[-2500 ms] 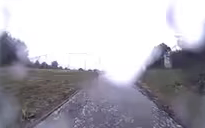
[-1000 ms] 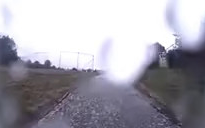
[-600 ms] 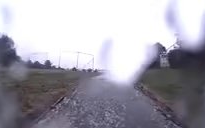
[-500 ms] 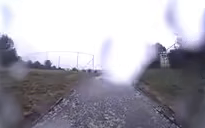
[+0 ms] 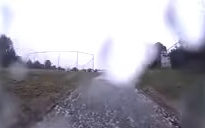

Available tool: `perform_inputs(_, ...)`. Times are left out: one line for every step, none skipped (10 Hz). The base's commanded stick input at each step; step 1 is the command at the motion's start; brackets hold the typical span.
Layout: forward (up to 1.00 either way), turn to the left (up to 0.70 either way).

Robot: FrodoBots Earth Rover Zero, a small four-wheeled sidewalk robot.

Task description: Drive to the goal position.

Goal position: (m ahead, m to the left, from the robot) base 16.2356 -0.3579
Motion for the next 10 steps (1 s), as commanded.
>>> perform_inputs(0.70, -0.28)
perform_inputs(0.70, -0.28)
perform_inputs(0.70, -0.18)
perform_inputs(0.70, -0.08)
perform_inputs(0.70, 0.00)
perform_inputs(0.70, 0.00)
perform_inputs(0.70, 0.00)
perform_inputs(0.70, 0.00)
perform_inputs(0.70, 0.00)
perform_inputs(0.70, 0.00)
